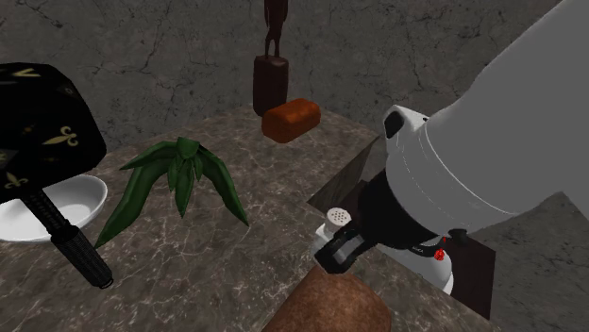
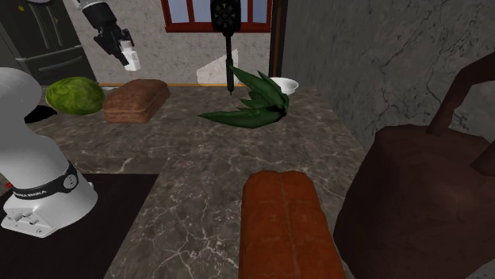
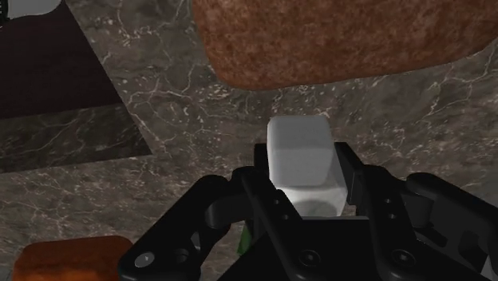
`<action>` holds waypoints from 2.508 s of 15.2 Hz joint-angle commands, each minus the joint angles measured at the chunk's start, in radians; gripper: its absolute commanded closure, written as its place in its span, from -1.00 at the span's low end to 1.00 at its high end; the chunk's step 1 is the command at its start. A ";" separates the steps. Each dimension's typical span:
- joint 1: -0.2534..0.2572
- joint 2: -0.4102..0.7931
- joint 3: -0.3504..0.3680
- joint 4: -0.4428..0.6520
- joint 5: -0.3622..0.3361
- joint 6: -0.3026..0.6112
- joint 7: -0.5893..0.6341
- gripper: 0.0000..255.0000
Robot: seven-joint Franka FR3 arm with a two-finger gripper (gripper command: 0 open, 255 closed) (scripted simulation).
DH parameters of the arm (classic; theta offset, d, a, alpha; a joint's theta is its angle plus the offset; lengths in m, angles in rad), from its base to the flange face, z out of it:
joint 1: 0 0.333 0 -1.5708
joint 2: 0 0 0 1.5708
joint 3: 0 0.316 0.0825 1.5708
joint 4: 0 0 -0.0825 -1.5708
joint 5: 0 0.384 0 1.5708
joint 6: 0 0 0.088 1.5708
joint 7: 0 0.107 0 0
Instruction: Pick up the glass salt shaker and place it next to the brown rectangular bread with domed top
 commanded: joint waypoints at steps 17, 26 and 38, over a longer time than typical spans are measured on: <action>-0.277 0.154 0.479 0.583 0.089 -0.153 0.388 1.00; -0.296 0.130 0.555 0.538 0.135 -0.080 0.403 1.00; -0.312 0.097 0.656 0.449 0.204 0.039 0.405 1.00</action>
